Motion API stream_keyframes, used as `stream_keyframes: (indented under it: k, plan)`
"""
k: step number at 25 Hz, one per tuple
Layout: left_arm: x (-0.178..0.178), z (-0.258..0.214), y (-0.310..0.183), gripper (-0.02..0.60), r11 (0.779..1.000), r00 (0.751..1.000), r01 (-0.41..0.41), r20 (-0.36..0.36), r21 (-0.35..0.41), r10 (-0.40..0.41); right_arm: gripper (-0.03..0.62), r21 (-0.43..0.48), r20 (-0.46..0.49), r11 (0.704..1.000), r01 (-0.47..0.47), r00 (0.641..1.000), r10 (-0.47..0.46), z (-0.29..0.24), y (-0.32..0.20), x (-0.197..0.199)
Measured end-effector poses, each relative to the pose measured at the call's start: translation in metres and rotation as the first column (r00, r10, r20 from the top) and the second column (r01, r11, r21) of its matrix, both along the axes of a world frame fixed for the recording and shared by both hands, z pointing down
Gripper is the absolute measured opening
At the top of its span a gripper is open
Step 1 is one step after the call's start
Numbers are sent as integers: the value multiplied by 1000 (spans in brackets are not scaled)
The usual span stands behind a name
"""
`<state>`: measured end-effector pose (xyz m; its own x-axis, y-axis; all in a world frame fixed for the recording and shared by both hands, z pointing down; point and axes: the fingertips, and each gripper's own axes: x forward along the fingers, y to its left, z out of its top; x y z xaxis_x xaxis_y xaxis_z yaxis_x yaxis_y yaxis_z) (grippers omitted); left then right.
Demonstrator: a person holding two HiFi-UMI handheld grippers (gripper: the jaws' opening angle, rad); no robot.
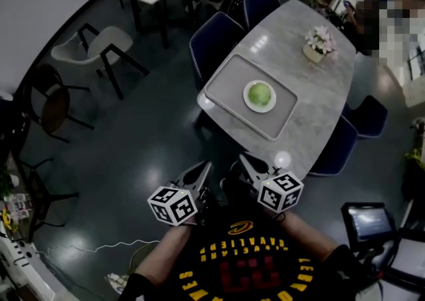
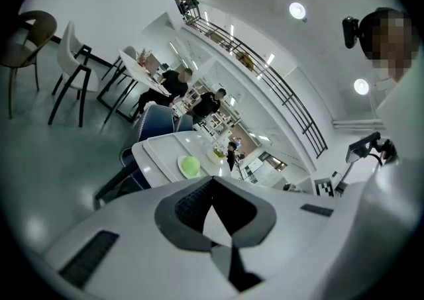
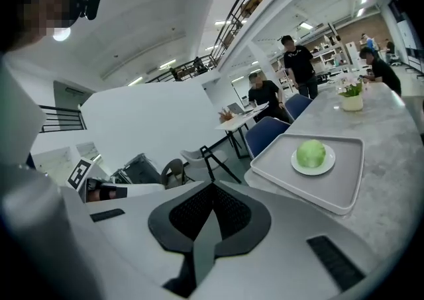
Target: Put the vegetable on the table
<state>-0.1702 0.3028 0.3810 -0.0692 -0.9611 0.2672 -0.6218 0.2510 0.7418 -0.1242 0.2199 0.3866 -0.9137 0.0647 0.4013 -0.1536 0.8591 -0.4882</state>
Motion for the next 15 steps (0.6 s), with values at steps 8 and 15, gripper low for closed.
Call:
stream_keyframes:
  k: [8, 15]
  plan:
    - [-48, -2, -80, 0, 997, 998, -44, 33, -59, 46, 5, -59, 41, 996, -72, 996, 74, 3, -86, -43]
    - [-58, 4, -172, 1, 991, 993, -103, 50, -89, 107, 5, -83, 38, 988, -130, 990, 134, 17, -175, -50]
